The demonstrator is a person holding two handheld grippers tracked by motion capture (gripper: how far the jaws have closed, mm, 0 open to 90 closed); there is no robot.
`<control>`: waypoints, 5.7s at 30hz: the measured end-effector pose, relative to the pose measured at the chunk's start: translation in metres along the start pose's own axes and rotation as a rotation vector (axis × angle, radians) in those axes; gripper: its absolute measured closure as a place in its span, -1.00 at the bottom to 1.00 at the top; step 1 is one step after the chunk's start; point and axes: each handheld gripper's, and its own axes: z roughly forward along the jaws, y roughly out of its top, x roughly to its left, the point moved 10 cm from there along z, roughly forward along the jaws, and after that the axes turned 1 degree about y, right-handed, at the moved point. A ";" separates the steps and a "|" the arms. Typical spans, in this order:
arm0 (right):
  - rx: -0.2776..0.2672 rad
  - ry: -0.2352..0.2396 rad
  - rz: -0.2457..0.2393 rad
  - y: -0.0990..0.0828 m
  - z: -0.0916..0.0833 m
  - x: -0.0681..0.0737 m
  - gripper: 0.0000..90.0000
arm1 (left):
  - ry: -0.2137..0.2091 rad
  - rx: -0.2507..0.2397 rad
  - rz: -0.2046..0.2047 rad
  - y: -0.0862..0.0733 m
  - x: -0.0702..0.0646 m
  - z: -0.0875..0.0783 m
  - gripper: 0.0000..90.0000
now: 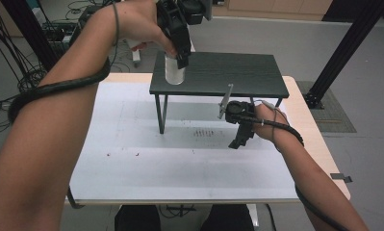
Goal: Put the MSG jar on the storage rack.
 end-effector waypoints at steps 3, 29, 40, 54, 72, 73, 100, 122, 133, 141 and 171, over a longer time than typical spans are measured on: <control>0.001 0.001 0.002 0.000 0.001 0.000 -0.91 | -0.022 -0.017 -0.020 0.005 0.008 0.005 -0.06; -0.002 0.010 0.021 -0.008 0.008 -0.003 -0.91 | -0.051 -0.027 -0.116 0.020 0.039 0.059 -0.06; -0.006 0.013 0.024 -0.009 0.010 -0.004 -0.91 | -0.059 -0.032 -0.123 0.023 0.041 0.070 -0.06; -0.012 0.015 0.037 -0.015 0.011 -0.005 -0.91 | -0.076 -0.037 -0.140 0.022 0.045 0.079 -0.06; -0.015 0.019 0.050 -0.020 0.012 -0.007 -0.91 | -0.121 -0.056 -0.173 0.019 0.056 0.083 -0.07; -0.012 0.019 0.052 -0.020 0.012 -0.007 -0.91 | -0.121 -0.056 -0.174 0.019 0.056 0.083 -0.07; -0.025 0.019 0.055 -0.021 0.011 -0.009 -0.91 | -0.125 -0.049 -0.175 0.019 0.056 0.083 -0.07; -0.019 0.019 0.053 -0.020 0.011 -0.010 -0.91 | -0.124 -0.052 -0.174 0.019 0.056 0.083 -0.07; -0.024 0.018 0.057 -0.021 0.011 -0.010 -0.91 | -0.122 -0.052 -0.175 0.019 0.055 0.083 -0.07; -0.024 0.018 0.058 -0.022 0.011 -0.010 -0.91 | -0.124 -0.052 -0.176 0.019 0.056 0.084 -0.07; -0.018 0.025 0.064 -0.023 0.014 -0.012 -0.91 | -0.101 -0.031 -0.164 0.018 0.053 0.087 -0.75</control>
